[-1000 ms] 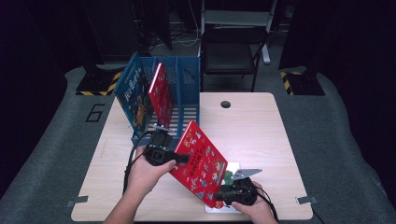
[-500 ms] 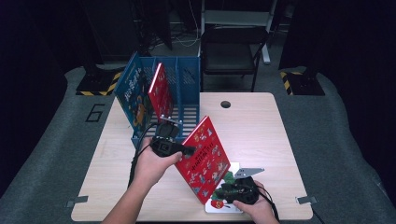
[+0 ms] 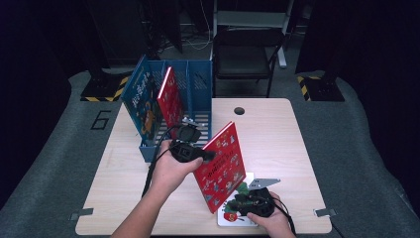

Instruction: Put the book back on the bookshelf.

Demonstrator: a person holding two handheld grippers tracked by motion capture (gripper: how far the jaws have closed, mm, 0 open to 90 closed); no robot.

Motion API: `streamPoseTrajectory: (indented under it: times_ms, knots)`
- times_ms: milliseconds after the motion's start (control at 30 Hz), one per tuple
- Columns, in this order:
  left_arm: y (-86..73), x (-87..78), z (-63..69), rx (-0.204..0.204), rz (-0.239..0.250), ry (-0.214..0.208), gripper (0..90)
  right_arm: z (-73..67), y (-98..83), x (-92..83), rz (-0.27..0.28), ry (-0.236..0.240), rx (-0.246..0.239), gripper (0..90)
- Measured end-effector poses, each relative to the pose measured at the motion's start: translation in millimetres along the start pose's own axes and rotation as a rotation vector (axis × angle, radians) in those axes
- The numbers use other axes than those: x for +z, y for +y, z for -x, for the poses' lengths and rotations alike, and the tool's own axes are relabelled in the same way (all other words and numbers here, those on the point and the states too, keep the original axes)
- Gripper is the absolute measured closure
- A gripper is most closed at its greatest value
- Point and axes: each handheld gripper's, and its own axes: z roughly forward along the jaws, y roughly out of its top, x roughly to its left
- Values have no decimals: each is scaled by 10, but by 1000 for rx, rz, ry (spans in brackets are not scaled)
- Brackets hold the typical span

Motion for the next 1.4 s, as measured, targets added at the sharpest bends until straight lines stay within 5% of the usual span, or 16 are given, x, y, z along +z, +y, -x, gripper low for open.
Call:
streamPoseTrajectory:
  times_ms: [400,667,933,1400]
  knots:
    - [-116,-8,140,13,4,-12,742,-27,-3,4,-7,15,-5,532]
    - [-182,48,200,59,-5,41,724,-49,-16,-2,-9,7,14,531]
    - [-244,135,238,67,-37,22,721,-54,-20,0,3,5,-13,530]
    - [-324,-115,226,82,-21,28,736,-153,-22,-21,22,-4,-30,542]
